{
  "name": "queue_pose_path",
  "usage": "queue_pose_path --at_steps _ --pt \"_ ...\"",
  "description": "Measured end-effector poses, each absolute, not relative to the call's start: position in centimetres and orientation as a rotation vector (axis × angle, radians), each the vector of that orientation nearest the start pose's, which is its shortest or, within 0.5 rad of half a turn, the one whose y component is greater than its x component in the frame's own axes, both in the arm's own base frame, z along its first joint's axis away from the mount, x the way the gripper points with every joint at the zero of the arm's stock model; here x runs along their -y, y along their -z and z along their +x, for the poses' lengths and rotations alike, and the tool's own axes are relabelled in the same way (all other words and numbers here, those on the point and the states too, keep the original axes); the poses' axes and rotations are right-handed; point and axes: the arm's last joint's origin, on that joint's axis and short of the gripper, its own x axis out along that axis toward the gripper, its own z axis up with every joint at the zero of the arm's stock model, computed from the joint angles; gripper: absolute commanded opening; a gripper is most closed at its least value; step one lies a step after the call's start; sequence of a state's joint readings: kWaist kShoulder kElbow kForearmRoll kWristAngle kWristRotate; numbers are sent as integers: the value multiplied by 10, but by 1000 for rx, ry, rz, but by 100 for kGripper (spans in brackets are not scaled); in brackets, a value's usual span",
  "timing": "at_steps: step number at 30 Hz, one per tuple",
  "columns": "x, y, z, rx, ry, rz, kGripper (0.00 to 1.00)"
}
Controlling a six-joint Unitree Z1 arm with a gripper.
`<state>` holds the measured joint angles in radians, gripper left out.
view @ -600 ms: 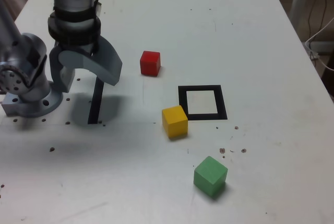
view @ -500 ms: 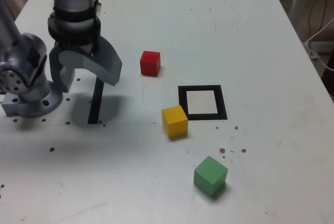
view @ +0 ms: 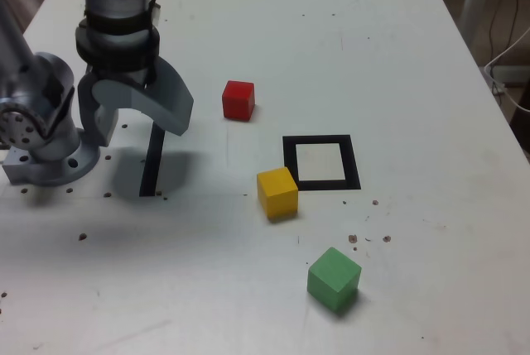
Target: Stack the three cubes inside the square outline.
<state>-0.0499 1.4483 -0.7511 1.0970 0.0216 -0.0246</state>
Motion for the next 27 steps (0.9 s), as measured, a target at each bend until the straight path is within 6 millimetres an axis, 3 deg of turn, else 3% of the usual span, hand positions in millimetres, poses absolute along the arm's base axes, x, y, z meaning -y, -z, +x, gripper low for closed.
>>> queue_pose_path --at_steps 6,14,22,27 --pt "6 -243 137 -1785 -4 49 100" --pt "3 -261 154 -1723 -21 101 100" --pt "-10 -271 167 -1703 -38 127 100" --pt "-21 -274 187 -1712 -34 162 99"
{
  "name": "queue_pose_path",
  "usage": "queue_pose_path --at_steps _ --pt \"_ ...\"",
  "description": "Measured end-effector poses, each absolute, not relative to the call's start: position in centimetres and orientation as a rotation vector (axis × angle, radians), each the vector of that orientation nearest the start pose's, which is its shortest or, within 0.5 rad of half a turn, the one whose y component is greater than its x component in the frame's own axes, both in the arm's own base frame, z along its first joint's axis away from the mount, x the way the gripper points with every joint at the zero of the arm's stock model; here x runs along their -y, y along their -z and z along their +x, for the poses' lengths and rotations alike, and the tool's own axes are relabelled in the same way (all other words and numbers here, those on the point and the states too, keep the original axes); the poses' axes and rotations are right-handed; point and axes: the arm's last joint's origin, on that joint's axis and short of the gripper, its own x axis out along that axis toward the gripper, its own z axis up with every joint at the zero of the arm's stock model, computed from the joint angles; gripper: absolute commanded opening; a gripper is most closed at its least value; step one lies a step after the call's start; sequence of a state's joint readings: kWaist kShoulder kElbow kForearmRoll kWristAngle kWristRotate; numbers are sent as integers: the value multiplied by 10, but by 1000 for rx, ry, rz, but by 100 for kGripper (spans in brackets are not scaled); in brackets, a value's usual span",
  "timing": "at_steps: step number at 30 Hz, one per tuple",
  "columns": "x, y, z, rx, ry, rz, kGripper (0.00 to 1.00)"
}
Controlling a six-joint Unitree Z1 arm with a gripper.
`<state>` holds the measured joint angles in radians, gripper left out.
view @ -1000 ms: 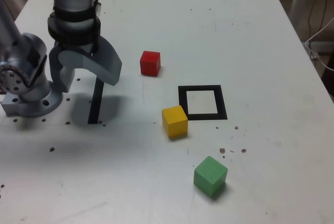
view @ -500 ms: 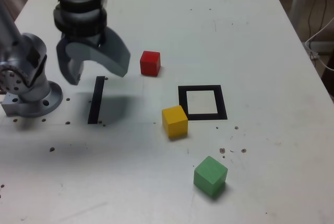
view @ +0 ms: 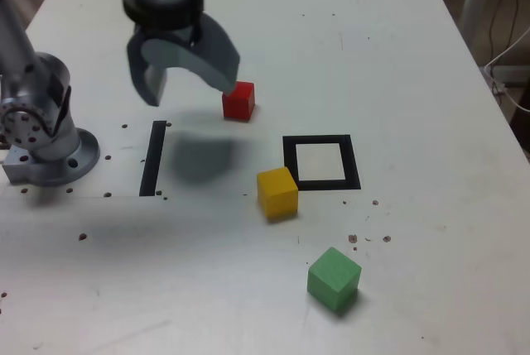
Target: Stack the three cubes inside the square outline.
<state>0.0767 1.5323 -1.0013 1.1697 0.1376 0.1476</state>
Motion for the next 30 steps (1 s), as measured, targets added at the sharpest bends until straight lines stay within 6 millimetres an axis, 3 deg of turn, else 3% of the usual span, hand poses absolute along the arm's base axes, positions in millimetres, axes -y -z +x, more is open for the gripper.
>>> queue_pose_path --at_steps 9,20,30 --pt "-43 -272 219 -1745 -10 211 99" --pt "-82 -242 249 -1817 -2 161 99" --pt "-94 -228 264 -1840 17 156 91"
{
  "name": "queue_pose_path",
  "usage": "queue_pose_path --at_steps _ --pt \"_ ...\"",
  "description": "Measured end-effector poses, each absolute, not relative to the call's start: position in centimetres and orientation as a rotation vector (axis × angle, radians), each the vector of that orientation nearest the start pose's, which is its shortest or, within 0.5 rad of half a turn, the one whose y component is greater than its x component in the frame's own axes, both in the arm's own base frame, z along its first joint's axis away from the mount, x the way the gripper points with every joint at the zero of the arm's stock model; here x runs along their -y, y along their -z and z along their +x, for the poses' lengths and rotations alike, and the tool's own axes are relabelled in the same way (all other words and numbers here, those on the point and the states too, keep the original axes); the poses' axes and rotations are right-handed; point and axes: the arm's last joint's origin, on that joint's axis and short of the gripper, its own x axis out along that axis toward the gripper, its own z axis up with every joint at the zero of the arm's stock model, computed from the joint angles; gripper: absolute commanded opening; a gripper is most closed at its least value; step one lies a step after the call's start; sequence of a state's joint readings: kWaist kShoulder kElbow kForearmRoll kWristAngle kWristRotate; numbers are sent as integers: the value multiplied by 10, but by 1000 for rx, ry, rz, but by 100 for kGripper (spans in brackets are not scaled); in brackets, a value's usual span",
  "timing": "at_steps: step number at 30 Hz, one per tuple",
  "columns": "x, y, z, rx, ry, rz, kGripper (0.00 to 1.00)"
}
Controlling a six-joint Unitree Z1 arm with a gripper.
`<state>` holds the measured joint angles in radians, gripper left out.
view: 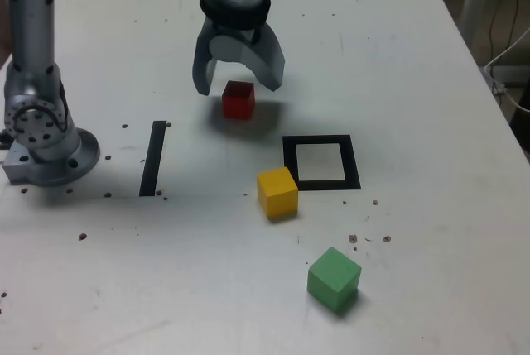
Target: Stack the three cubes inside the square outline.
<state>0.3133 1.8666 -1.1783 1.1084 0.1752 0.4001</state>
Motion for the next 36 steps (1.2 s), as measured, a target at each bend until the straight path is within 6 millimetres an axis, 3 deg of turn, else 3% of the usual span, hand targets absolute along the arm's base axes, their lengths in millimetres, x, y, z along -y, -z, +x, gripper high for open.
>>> queue_pose_path --at_steps 19,36 --pt "-95 -210 271 -1871 57 128 35" --pt "-93 -206 273 -1855 72 142 32"
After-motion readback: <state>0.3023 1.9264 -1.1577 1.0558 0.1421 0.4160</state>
